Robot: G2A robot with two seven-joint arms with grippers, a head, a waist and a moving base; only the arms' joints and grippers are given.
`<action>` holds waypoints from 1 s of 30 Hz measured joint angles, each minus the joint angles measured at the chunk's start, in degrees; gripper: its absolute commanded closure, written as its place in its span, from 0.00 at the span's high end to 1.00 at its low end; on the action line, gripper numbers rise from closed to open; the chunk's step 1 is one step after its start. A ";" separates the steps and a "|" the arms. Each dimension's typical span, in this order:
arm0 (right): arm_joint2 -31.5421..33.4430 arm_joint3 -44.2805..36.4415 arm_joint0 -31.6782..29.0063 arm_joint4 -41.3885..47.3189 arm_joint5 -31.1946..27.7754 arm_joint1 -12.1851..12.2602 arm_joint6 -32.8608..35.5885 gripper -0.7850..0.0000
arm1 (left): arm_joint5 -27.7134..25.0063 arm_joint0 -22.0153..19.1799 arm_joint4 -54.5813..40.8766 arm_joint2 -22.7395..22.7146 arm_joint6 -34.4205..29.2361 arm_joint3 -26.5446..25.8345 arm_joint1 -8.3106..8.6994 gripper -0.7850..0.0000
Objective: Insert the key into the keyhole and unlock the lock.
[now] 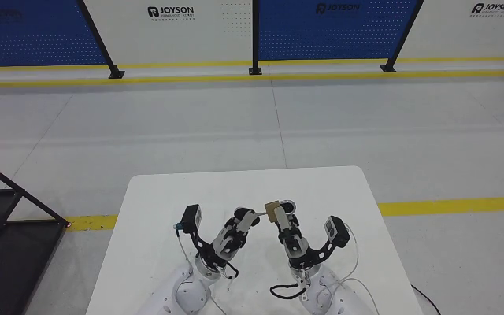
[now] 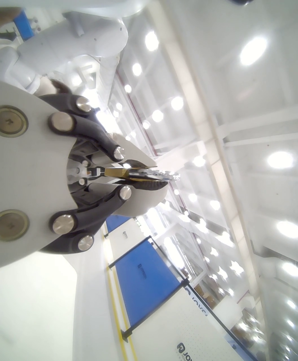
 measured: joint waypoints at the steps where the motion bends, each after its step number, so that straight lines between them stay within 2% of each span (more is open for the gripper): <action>1: 0.00 -0.12 -0.03 0.13 0.15 -0.01 0.13 0.00 | -0.04 0.01 0.00 0.00 0.04 0.04 -0.04 0.00; 30: 1.11 -1.83 -1.28 0.89 1.86 -1.15 1.63 0.00 | -1.25 -0.25 -1.93 0.41 0.02 0.71 -1.27 0.00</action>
